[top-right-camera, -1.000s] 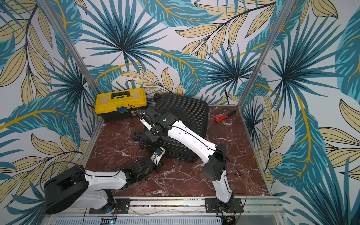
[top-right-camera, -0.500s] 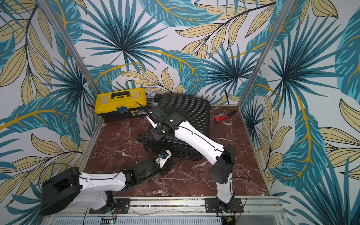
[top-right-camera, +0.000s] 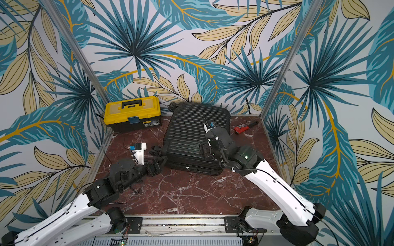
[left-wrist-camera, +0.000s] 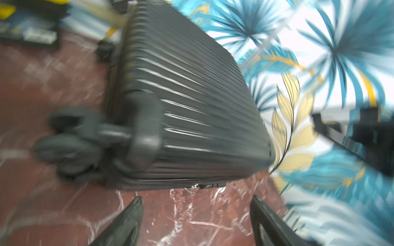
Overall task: Open the suitcase zippers
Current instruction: Unzip the zipper on the suitcase, then adjust the suitcase at the center of the board.
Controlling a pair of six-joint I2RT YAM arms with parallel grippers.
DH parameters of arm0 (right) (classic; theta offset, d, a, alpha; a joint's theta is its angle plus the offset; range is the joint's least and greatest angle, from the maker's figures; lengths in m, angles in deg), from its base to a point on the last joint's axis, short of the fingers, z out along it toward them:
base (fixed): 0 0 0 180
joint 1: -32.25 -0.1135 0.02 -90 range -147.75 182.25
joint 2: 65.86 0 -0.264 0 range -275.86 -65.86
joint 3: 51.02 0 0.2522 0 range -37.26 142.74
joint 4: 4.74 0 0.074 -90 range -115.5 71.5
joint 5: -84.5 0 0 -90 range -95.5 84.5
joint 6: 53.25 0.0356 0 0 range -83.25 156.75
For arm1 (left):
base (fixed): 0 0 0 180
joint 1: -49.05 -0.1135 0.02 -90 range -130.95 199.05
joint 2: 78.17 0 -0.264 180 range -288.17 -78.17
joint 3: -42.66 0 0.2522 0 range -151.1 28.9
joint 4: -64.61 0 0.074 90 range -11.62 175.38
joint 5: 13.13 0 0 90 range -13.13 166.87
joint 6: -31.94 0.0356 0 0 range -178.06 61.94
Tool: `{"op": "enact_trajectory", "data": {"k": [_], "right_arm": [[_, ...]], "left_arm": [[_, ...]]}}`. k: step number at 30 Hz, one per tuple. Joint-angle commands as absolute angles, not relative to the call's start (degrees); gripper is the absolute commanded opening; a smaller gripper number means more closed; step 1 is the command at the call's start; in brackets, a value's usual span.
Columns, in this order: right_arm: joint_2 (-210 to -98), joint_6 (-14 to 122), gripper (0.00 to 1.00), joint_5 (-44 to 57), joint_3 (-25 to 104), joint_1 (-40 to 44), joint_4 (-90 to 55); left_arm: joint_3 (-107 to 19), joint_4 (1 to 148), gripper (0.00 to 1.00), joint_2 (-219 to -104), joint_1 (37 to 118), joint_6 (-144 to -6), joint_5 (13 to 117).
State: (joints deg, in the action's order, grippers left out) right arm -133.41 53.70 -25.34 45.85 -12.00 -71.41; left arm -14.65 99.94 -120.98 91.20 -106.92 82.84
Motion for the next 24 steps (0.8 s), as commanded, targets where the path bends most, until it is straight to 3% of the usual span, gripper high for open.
{"op": "enact_trajectory", "data": {"k": [1, 8, 24], "right_arm": [[-131.87, 57.27, 0.72, -26.24, 42.43, -12.04, -69.58], [-129.87, 59.9, 0.71, -22.75, 38.9, -12.04, -71.18], [-124.85, 60.57, 0.67, -10.35, 31.45, -12.9, -70.04]], "left_arm": [[-16.68, 111.8, 0.81, -123.27, 81.78, -125.28, 71.32], [-21.06, 105.7, 0.84, -134.89, 70.11, -131.74, 57.79], [-24.39, 94.51, 0.75, -146.96, 64.36, -134.34, 58.57]]}}
